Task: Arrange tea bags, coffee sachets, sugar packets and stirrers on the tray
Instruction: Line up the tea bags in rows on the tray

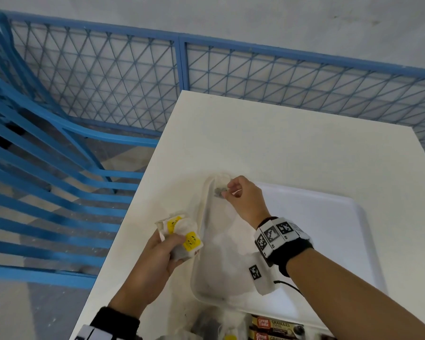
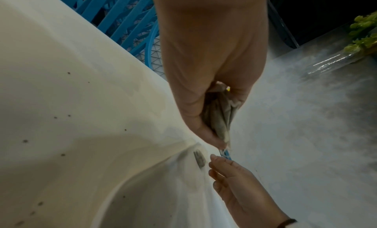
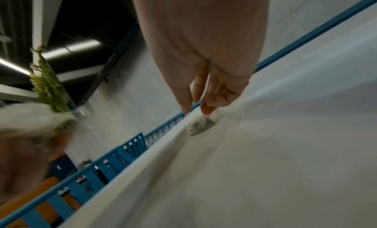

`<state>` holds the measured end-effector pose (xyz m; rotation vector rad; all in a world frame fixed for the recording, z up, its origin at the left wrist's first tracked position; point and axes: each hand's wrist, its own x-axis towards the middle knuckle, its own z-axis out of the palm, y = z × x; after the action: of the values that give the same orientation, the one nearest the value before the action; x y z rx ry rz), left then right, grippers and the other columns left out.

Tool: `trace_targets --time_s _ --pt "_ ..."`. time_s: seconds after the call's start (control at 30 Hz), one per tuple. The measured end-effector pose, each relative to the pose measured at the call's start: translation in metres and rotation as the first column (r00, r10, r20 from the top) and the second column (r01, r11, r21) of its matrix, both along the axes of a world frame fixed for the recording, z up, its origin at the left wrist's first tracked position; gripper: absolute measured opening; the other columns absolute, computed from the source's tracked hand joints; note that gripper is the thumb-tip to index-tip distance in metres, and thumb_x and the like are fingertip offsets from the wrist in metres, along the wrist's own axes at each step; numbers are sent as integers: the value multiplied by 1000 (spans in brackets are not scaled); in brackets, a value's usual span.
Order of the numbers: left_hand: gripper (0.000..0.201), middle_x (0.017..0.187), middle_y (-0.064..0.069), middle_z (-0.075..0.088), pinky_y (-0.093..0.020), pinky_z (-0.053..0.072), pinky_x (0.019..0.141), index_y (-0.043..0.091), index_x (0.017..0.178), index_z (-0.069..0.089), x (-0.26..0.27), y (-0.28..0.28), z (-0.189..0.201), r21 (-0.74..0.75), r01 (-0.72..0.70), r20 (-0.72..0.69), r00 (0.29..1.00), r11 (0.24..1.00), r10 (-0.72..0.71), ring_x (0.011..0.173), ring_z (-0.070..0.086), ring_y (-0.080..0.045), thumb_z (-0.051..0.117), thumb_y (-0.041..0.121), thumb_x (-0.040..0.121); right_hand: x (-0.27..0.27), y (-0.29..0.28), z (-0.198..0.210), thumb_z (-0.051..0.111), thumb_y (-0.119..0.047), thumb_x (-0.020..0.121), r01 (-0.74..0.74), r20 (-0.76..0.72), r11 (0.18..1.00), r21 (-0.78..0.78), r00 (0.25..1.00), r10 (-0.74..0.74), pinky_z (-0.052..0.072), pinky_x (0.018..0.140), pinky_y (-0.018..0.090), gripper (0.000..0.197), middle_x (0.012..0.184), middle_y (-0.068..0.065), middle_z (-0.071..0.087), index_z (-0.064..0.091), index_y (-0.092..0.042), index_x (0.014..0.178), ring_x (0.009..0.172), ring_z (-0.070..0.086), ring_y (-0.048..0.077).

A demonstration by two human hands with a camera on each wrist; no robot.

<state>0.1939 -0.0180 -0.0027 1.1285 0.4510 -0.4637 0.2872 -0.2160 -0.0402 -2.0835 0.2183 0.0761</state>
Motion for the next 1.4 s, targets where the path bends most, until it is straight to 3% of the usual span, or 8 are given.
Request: trace_targets --time_s 0.13,0.4,0.7,0.9,1.03,1.17,1.3,1.4 --pt "30 99 -6 70 -25 58 59 15 112 59 5 -6 7 4 -29 20 999 1000 28 80 71 -16 49 -3 90 -22 7 19 61 -24 89 -124 -52 983 138 990 132 40 58 8 13 74 -9 60 55 -23 77 61 55 4" --pt "36 97 -7 70 -31 59 69 10 123 51 12 -14 16 9 -22 108 994 1000 21 83 70 -17 51 -3 89 -58 10 52 62 -22 88 -331 -200 830 449 868 455 47 59 18 13 82 -3 63 62 -10 95 69 59 11" --pt "38 102 -7 70 -30 58 71 8 126 52 7 -22 13 -18 2 100 995 1000 -1 89 69 -16 54 8 88 -64 2 50 60 -6 88 -275 -192 813 513 887 421 53 65 19 4 78 5 62 58 -9 89 62 62 8" --pt "31 109 -7 66 -34 53 73 13 120 56 8 -16 14 3 -85 74 994 996 85 103 62 -26 50 4 91 -60 -9 52 50 -9 95 -227 -156 878 421 936 316 53 69 16 15 96 5 61 63 -12 102 80 61 11" --pt "29 110 -13 69 -38 54 79 7 116 61 7 -15 15 71 90 88 991 993 -96 99 65 -30 53 3 88 -54 -15 53 50 -10 95 -216 -153 895 391 943 294 53 68 16 19 96 6 58 64 -12 108 79 60 11" --pt "23 88 -2 74 -27 53 69 15 97 69 5 -27 21 123 354 135 920 927 -369 79 68 -13 60 15 76 -51 -12 51 57 -9 91 -208 -145 889 408 947 288 54 72 27 15 88 4 56 61 -19 102 87 61 22" --pt "31 103 -7 72 -36 46 76 14 102 70 7 -30 17 136 376 117 913 917 -392 93 66 -18 56 21 74 -53 -9 49 59 -8 89 -181 -116 874 451 959 258 54 66 21 15 87 4 58 58 -19 100 79 61 16" --pt "35 100 -10 72 -35 47 74 10 103 69 11 -29 12 119 289 91 950 950 -300 93 64 -23 59 20 71 -55 -10 42 60 -10 89 -132 -146 859 495 962 232 55 81 31 20 88 2 59 56 -15 108 83 61 17"
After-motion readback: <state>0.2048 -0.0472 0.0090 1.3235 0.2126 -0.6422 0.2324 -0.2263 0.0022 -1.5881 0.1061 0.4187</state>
